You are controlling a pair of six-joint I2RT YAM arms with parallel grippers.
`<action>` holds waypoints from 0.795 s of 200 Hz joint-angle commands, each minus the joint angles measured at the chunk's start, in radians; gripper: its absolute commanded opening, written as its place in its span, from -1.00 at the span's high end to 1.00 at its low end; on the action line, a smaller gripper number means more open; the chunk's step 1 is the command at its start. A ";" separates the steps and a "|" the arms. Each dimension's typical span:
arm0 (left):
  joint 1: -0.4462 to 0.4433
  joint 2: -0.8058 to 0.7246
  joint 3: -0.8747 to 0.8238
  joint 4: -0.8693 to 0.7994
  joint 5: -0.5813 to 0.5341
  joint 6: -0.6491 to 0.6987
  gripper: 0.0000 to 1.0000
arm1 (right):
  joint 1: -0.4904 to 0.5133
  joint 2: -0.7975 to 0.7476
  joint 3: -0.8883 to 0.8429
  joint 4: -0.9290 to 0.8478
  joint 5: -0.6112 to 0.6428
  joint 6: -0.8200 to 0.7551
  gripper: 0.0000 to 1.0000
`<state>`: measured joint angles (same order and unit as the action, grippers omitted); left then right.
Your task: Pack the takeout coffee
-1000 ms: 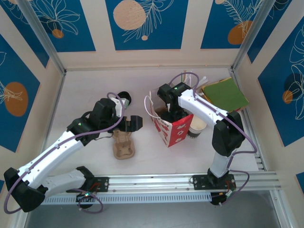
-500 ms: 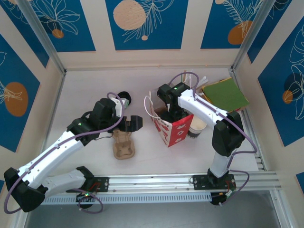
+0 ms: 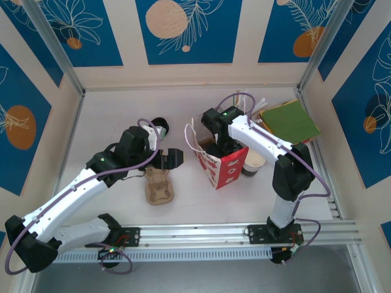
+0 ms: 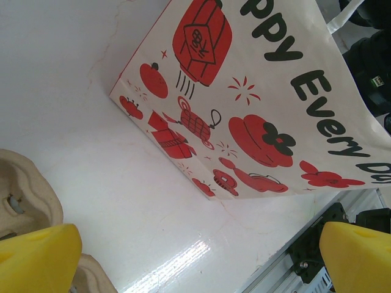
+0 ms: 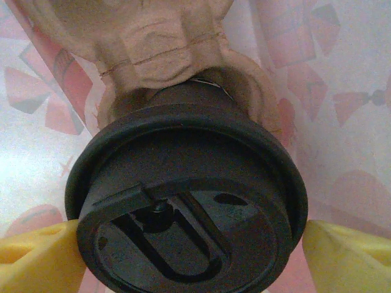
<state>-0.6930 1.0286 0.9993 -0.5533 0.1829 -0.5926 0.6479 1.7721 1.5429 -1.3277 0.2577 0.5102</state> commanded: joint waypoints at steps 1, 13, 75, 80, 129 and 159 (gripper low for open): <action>0.008 -0.008 -0.008 0.010 -0.005 0.019 -1.00 | 0.007 -0.006 0.010 -0.030 -0.003 0.021 -0.79; 0.007 -0.007 -0.008 0.010 -0.005 0.018 -1.00 | 0.007 -0.006 0.010 -0.030 -0.001 0.022 -0.79; 0.009 -0.009 -0.010 0.013 -0.007 0.017 -1.00 | 0.007 -0.010 0.011 -0.031 0.001 0.025 -0.80; 0.007 -0.008 -0.010 0.013 -0.006 0.017 -1.00 | 0.007 -0.011 0.013 -0.031 0.002 0.025 -0.79; 0.007 -0.007 -0.007 0.010 -0.006 0.019 -1.00 | 0.009 -0.011 0.020 -0.036 0.004 0.027 -0.80; 0.008 -0.005 -0.005 0.011 -0.006 0.019 -1.00 | 0.009 -0.010 0.028 -0.039 0.005 0.027 -0.80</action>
<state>-0.6930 1.0286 0.9993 -0.5533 0.1829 -0.5926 0.6487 1.7721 1.5429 -1.3285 0.2581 0.5190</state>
